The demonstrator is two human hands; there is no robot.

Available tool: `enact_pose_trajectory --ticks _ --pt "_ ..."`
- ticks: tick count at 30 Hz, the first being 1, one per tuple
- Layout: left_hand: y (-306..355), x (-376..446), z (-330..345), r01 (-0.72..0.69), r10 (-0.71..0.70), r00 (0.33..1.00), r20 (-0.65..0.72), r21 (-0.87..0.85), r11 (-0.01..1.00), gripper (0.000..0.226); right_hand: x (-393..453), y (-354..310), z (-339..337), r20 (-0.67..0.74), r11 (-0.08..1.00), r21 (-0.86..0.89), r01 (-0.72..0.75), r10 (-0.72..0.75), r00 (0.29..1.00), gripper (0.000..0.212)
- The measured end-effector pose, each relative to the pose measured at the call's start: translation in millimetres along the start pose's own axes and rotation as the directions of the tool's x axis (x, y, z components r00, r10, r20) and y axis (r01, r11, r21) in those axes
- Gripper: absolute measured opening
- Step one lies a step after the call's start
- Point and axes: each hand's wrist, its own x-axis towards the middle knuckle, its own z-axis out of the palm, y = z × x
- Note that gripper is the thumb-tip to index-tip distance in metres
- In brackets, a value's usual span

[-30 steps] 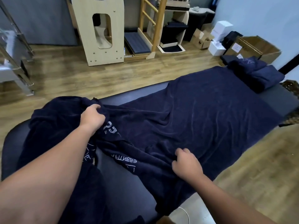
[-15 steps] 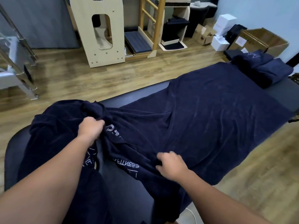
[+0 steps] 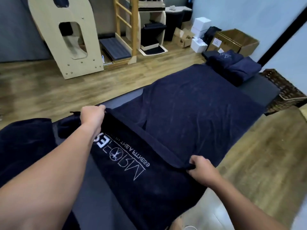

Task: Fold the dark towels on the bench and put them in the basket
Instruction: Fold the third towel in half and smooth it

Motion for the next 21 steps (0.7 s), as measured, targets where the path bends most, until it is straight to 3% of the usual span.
enact_pose_trajectory --ticks 3,4,6,8,10,15,21 --pt "4 -12 57 0.142 -0.123 0.982 0.141 -0.134 0.981 0.012 13 38 -28 0.202 0.994 0.100 -0.036 0.015 0.979 0.018" --pt "3 -15 75 0.171 -0.145 0.975 0.168 -0.155 0.973 0.009 18 50 -35 0.183 0.991 0.127 -0.042 0.019 0.983 0.019" --pt "3 -25 107 0.182 -0.150 0.972 0.180 -0.178 0.967 0.009 29 73 -48 -0.024 0.989 0.139 -0.046 0.050 0.998 0.020" --pt "7 -35 142 0.157 -0.126 0.978 0.166 -0.188 0.970 0.010 41 97 -63 -0.260 0.982 0.178 -0.068 0.114 0.959 0.016" --pt "16 -44 174 0.109 -0.080 0.988 0.135 -0.217 0.970 0.007 52 118 -80 -0.376 0.968 0.243 -0.064 0.155 0.914 0.011" --pt "49 -65 253 -0.054 0.060 0.998 0.011 -0.309 0.950 0.007 80 174 -125 -0.473 0.951 0.310 -0.013 0.166 0.865 0.018" --pt "80 -73 337 -0.143 0.145 0.989 -0.011 -0.266 0.953 0.014 116 223 -171 -0.535 0.966 0.255 -0.036 0.172 0.827 0.016"
